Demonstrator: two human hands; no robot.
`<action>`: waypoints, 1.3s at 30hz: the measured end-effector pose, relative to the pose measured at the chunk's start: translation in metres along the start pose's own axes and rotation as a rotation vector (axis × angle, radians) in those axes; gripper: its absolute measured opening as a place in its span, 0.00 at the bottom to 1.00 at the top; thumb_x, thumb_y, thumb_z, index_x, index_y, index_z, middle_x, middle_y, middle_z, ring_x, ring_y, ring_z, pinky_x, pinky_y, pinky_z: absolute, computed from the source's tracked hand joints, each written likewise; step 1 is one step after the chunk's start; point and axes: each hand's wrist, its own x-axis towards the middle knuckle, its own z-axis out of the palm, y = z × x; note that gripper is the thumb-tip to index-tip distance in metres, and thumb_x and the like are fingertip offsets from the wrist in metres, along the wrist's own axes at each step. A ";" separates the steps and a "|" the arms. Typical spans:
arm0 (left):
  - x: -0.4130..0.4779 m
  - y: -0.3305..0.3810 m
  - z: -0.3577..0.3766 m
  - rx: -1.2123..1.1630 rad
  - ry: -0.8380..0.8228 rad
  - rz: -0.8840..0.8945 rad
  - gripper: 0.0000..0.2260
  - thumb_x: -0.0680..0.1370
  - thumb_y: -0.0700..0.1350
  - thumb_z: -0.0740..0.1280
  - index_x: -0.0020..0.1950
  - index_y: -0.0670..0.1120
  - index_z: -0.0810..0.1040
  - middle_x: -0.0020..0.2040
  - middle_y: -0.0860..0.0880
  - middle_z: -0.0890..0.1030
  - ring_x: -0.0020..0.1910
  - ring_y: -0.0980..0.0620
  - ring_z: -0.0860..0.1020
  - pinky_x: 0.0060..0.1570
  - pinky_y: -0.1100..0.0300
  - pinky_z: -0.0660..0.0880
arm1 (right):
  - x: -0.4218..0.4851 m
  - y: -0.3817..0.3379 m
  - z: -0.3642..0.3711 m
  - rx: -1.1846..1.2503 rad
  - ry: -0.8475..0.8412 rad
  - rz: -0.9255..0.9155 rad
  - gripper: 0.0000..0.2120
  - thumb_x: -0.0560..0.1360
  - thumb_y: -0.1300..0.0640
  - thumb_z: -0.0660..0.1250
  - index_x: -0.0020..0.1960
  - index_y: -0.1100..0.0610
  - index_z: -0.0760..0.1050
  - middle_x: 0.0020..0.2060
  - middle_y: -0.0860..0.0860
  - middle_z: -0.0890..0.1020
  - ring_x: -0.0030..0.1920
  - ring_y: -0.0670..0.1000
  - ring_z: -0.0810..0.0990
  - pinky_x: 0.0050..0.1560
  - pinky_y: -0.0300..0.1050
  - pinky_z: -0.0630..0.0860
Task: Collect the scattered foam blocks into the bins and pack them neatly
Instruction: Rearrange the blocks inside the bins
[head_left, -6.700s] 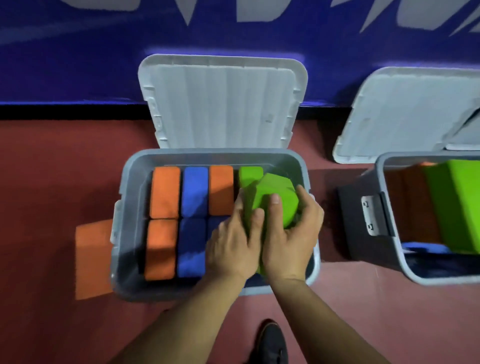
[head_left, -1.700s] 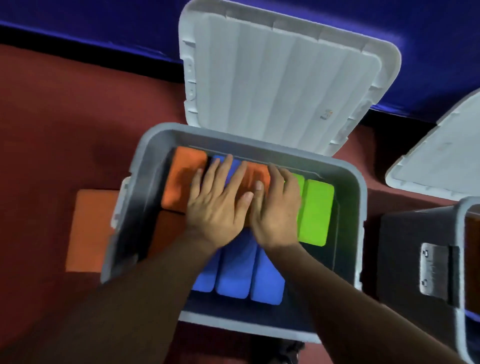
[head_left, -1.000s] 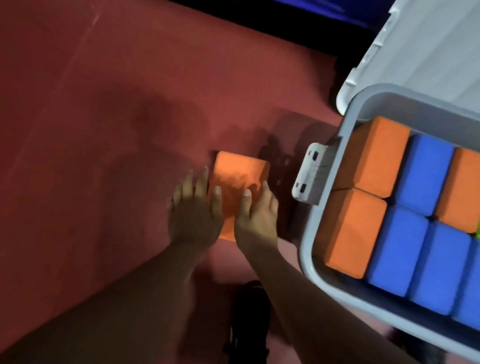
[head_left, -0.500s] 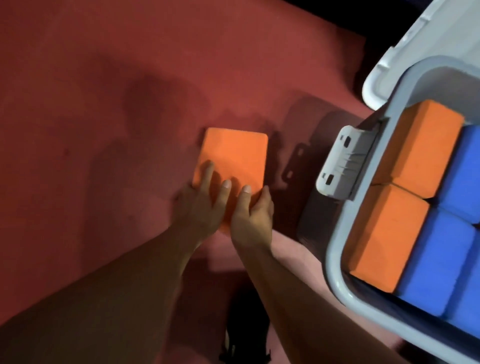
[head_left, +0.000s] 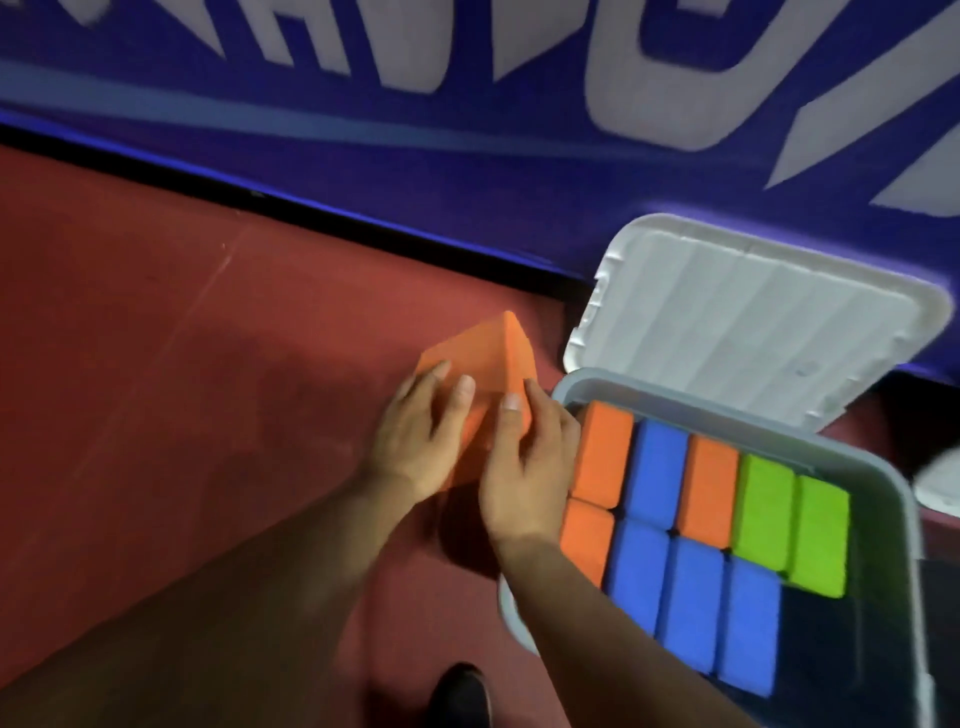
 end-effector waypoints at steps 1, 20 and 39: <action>0.000 0.027 0.002 -0.053 -0.014 0.024 0.45 0.69 0.75 0.40 0.79 0.55 0.65 0.78 0.52 0.68 0.77 0.51 0.63 0.77 0.53 0.57 | 0.007 -0.010 -0.018 0.043 0.065 0.021 0.37 0.74 0.30 0.53 0.75 0.52 0.70 0.69 0.49 0.71 0.69 0.41 0.67 0.65 0.23 0.58; -0.171 0.290 0.254 0.119 -0.635 0.140 0.21 0.80 0.69 0.39 0.69 0.79 0.31 0.72 0.43 0.75 0.66 0.39 0.76 0.67 0.44 0.70 | 0.023 0.085 -0.398 -0.077 0.259 0.378 0.26 0.83 0.37 0.53 0.79 0.43 0.61 0.73 0.49 0.74 0.71 0.52 0.73 0.66 0.45 0.68; -0.170 0.220 0.382 0.229 -0.421 0.088 0.23 0.82 0.62 0.38 0.78 0.67 0.45 0.69 0.48 0.77 0.67 0.46 0.75 0.70 0.46 0.66 | 0.034 0.230 -0.395 -0.137 0.051 0.421 0.27 0.83 0.36 0.50 0.80 0.43 0.60 0.74 0.49 0.73 0.71 0.52 0.73 0.69 0.47 0.69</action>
